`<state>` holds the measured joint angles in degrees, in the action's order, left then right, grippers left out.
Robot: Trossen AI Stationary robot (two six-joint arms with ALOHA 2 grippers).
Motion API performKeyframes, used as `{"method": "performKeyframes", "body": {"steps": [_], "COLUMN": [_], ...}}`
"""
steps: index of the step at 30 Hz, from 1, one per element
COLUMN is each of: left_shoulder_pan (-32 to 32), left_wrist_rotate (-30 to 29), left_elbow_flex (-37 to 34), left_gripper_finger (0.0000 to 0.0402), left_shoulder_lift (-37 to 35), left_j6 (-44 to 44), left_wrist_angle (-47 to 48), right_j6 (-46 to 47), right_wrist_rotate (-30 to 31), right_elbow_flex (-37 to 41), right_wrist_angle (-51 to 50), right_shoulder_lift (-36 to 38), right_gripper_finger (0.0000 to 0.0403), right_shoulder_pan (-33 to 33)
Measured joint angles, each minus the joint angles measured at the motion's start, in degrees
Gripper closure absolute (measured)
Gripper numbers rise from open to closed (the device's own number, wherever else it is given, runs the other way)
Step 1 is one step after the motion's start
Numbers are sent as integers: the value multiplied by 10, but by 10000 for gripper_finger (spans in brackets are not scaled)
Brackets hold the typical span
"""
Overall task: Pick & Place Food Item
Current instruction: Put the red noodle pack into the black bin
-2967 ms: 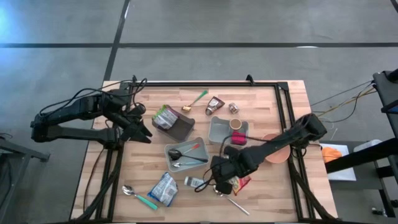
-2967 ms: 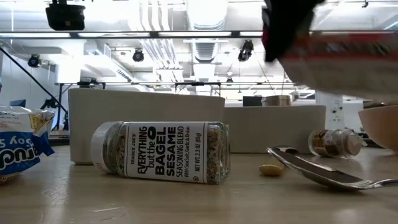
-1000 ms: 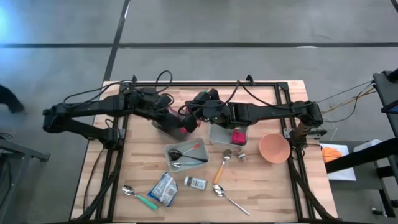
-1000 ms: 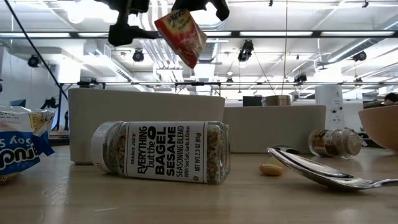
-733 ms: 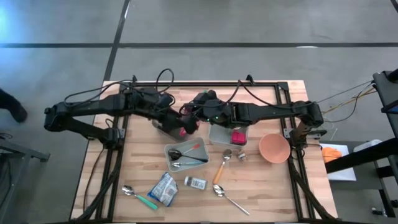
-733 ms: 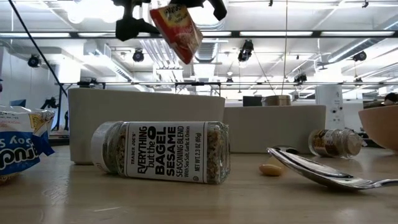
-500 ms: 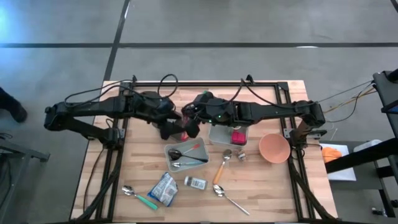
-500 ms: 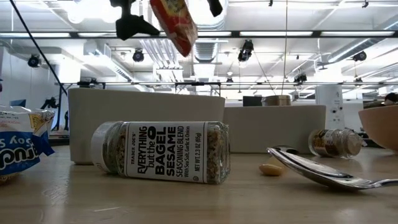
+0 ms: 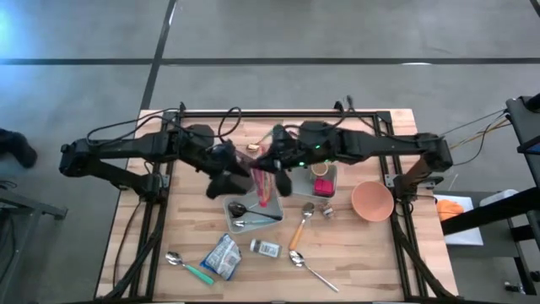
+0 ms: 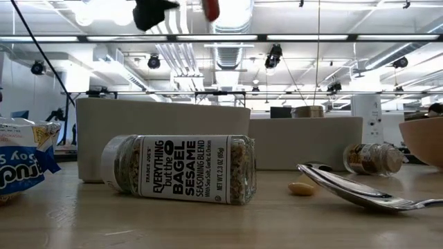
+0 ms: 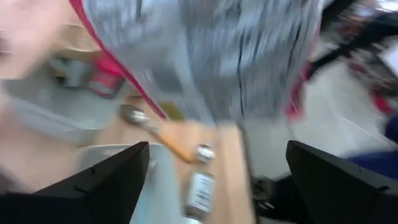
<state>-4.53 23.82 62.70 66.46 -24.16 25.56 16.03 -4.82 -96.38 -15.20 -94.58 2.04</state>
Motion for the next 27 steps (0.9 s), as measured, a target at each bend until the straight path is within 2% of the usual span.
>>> {"method": "performKeyframes", "body": {"steps": [6, 12, 18, 22, 27], "left_shoulder_pan": [4, 7, 7, 7, 8], "left_wrist_rotate": [44, 69, 38, 17, 31], "left_elbow_flex": [-2, -1, 0, 0, 24], "left_gripper_finger": [21, 21, 21, 21, 21], "left_shoulder_lift": [-17, -12, 3, 26, 73], "left_j6": [2, -17, -18, -36, -75], "left_wrist_angle": [-63, -337, -457, -496, -541], "right_j6": [-12, 13, 31, 6, -5], "right_wrist_rotate": [-198, -338, -375, -377, -378], "right_elbow_flex": [0, 0, 0, 0, -2], "right_wrist_angle": [32, 202, 355, 355, 362], "right_shoulder_lift": [50, 65, 65, 64, 59], "right_gripper_finger": [395, 395, 395, 395, 395], "right_shoulder_pan": [1, 0, -1, -3, -11]}}
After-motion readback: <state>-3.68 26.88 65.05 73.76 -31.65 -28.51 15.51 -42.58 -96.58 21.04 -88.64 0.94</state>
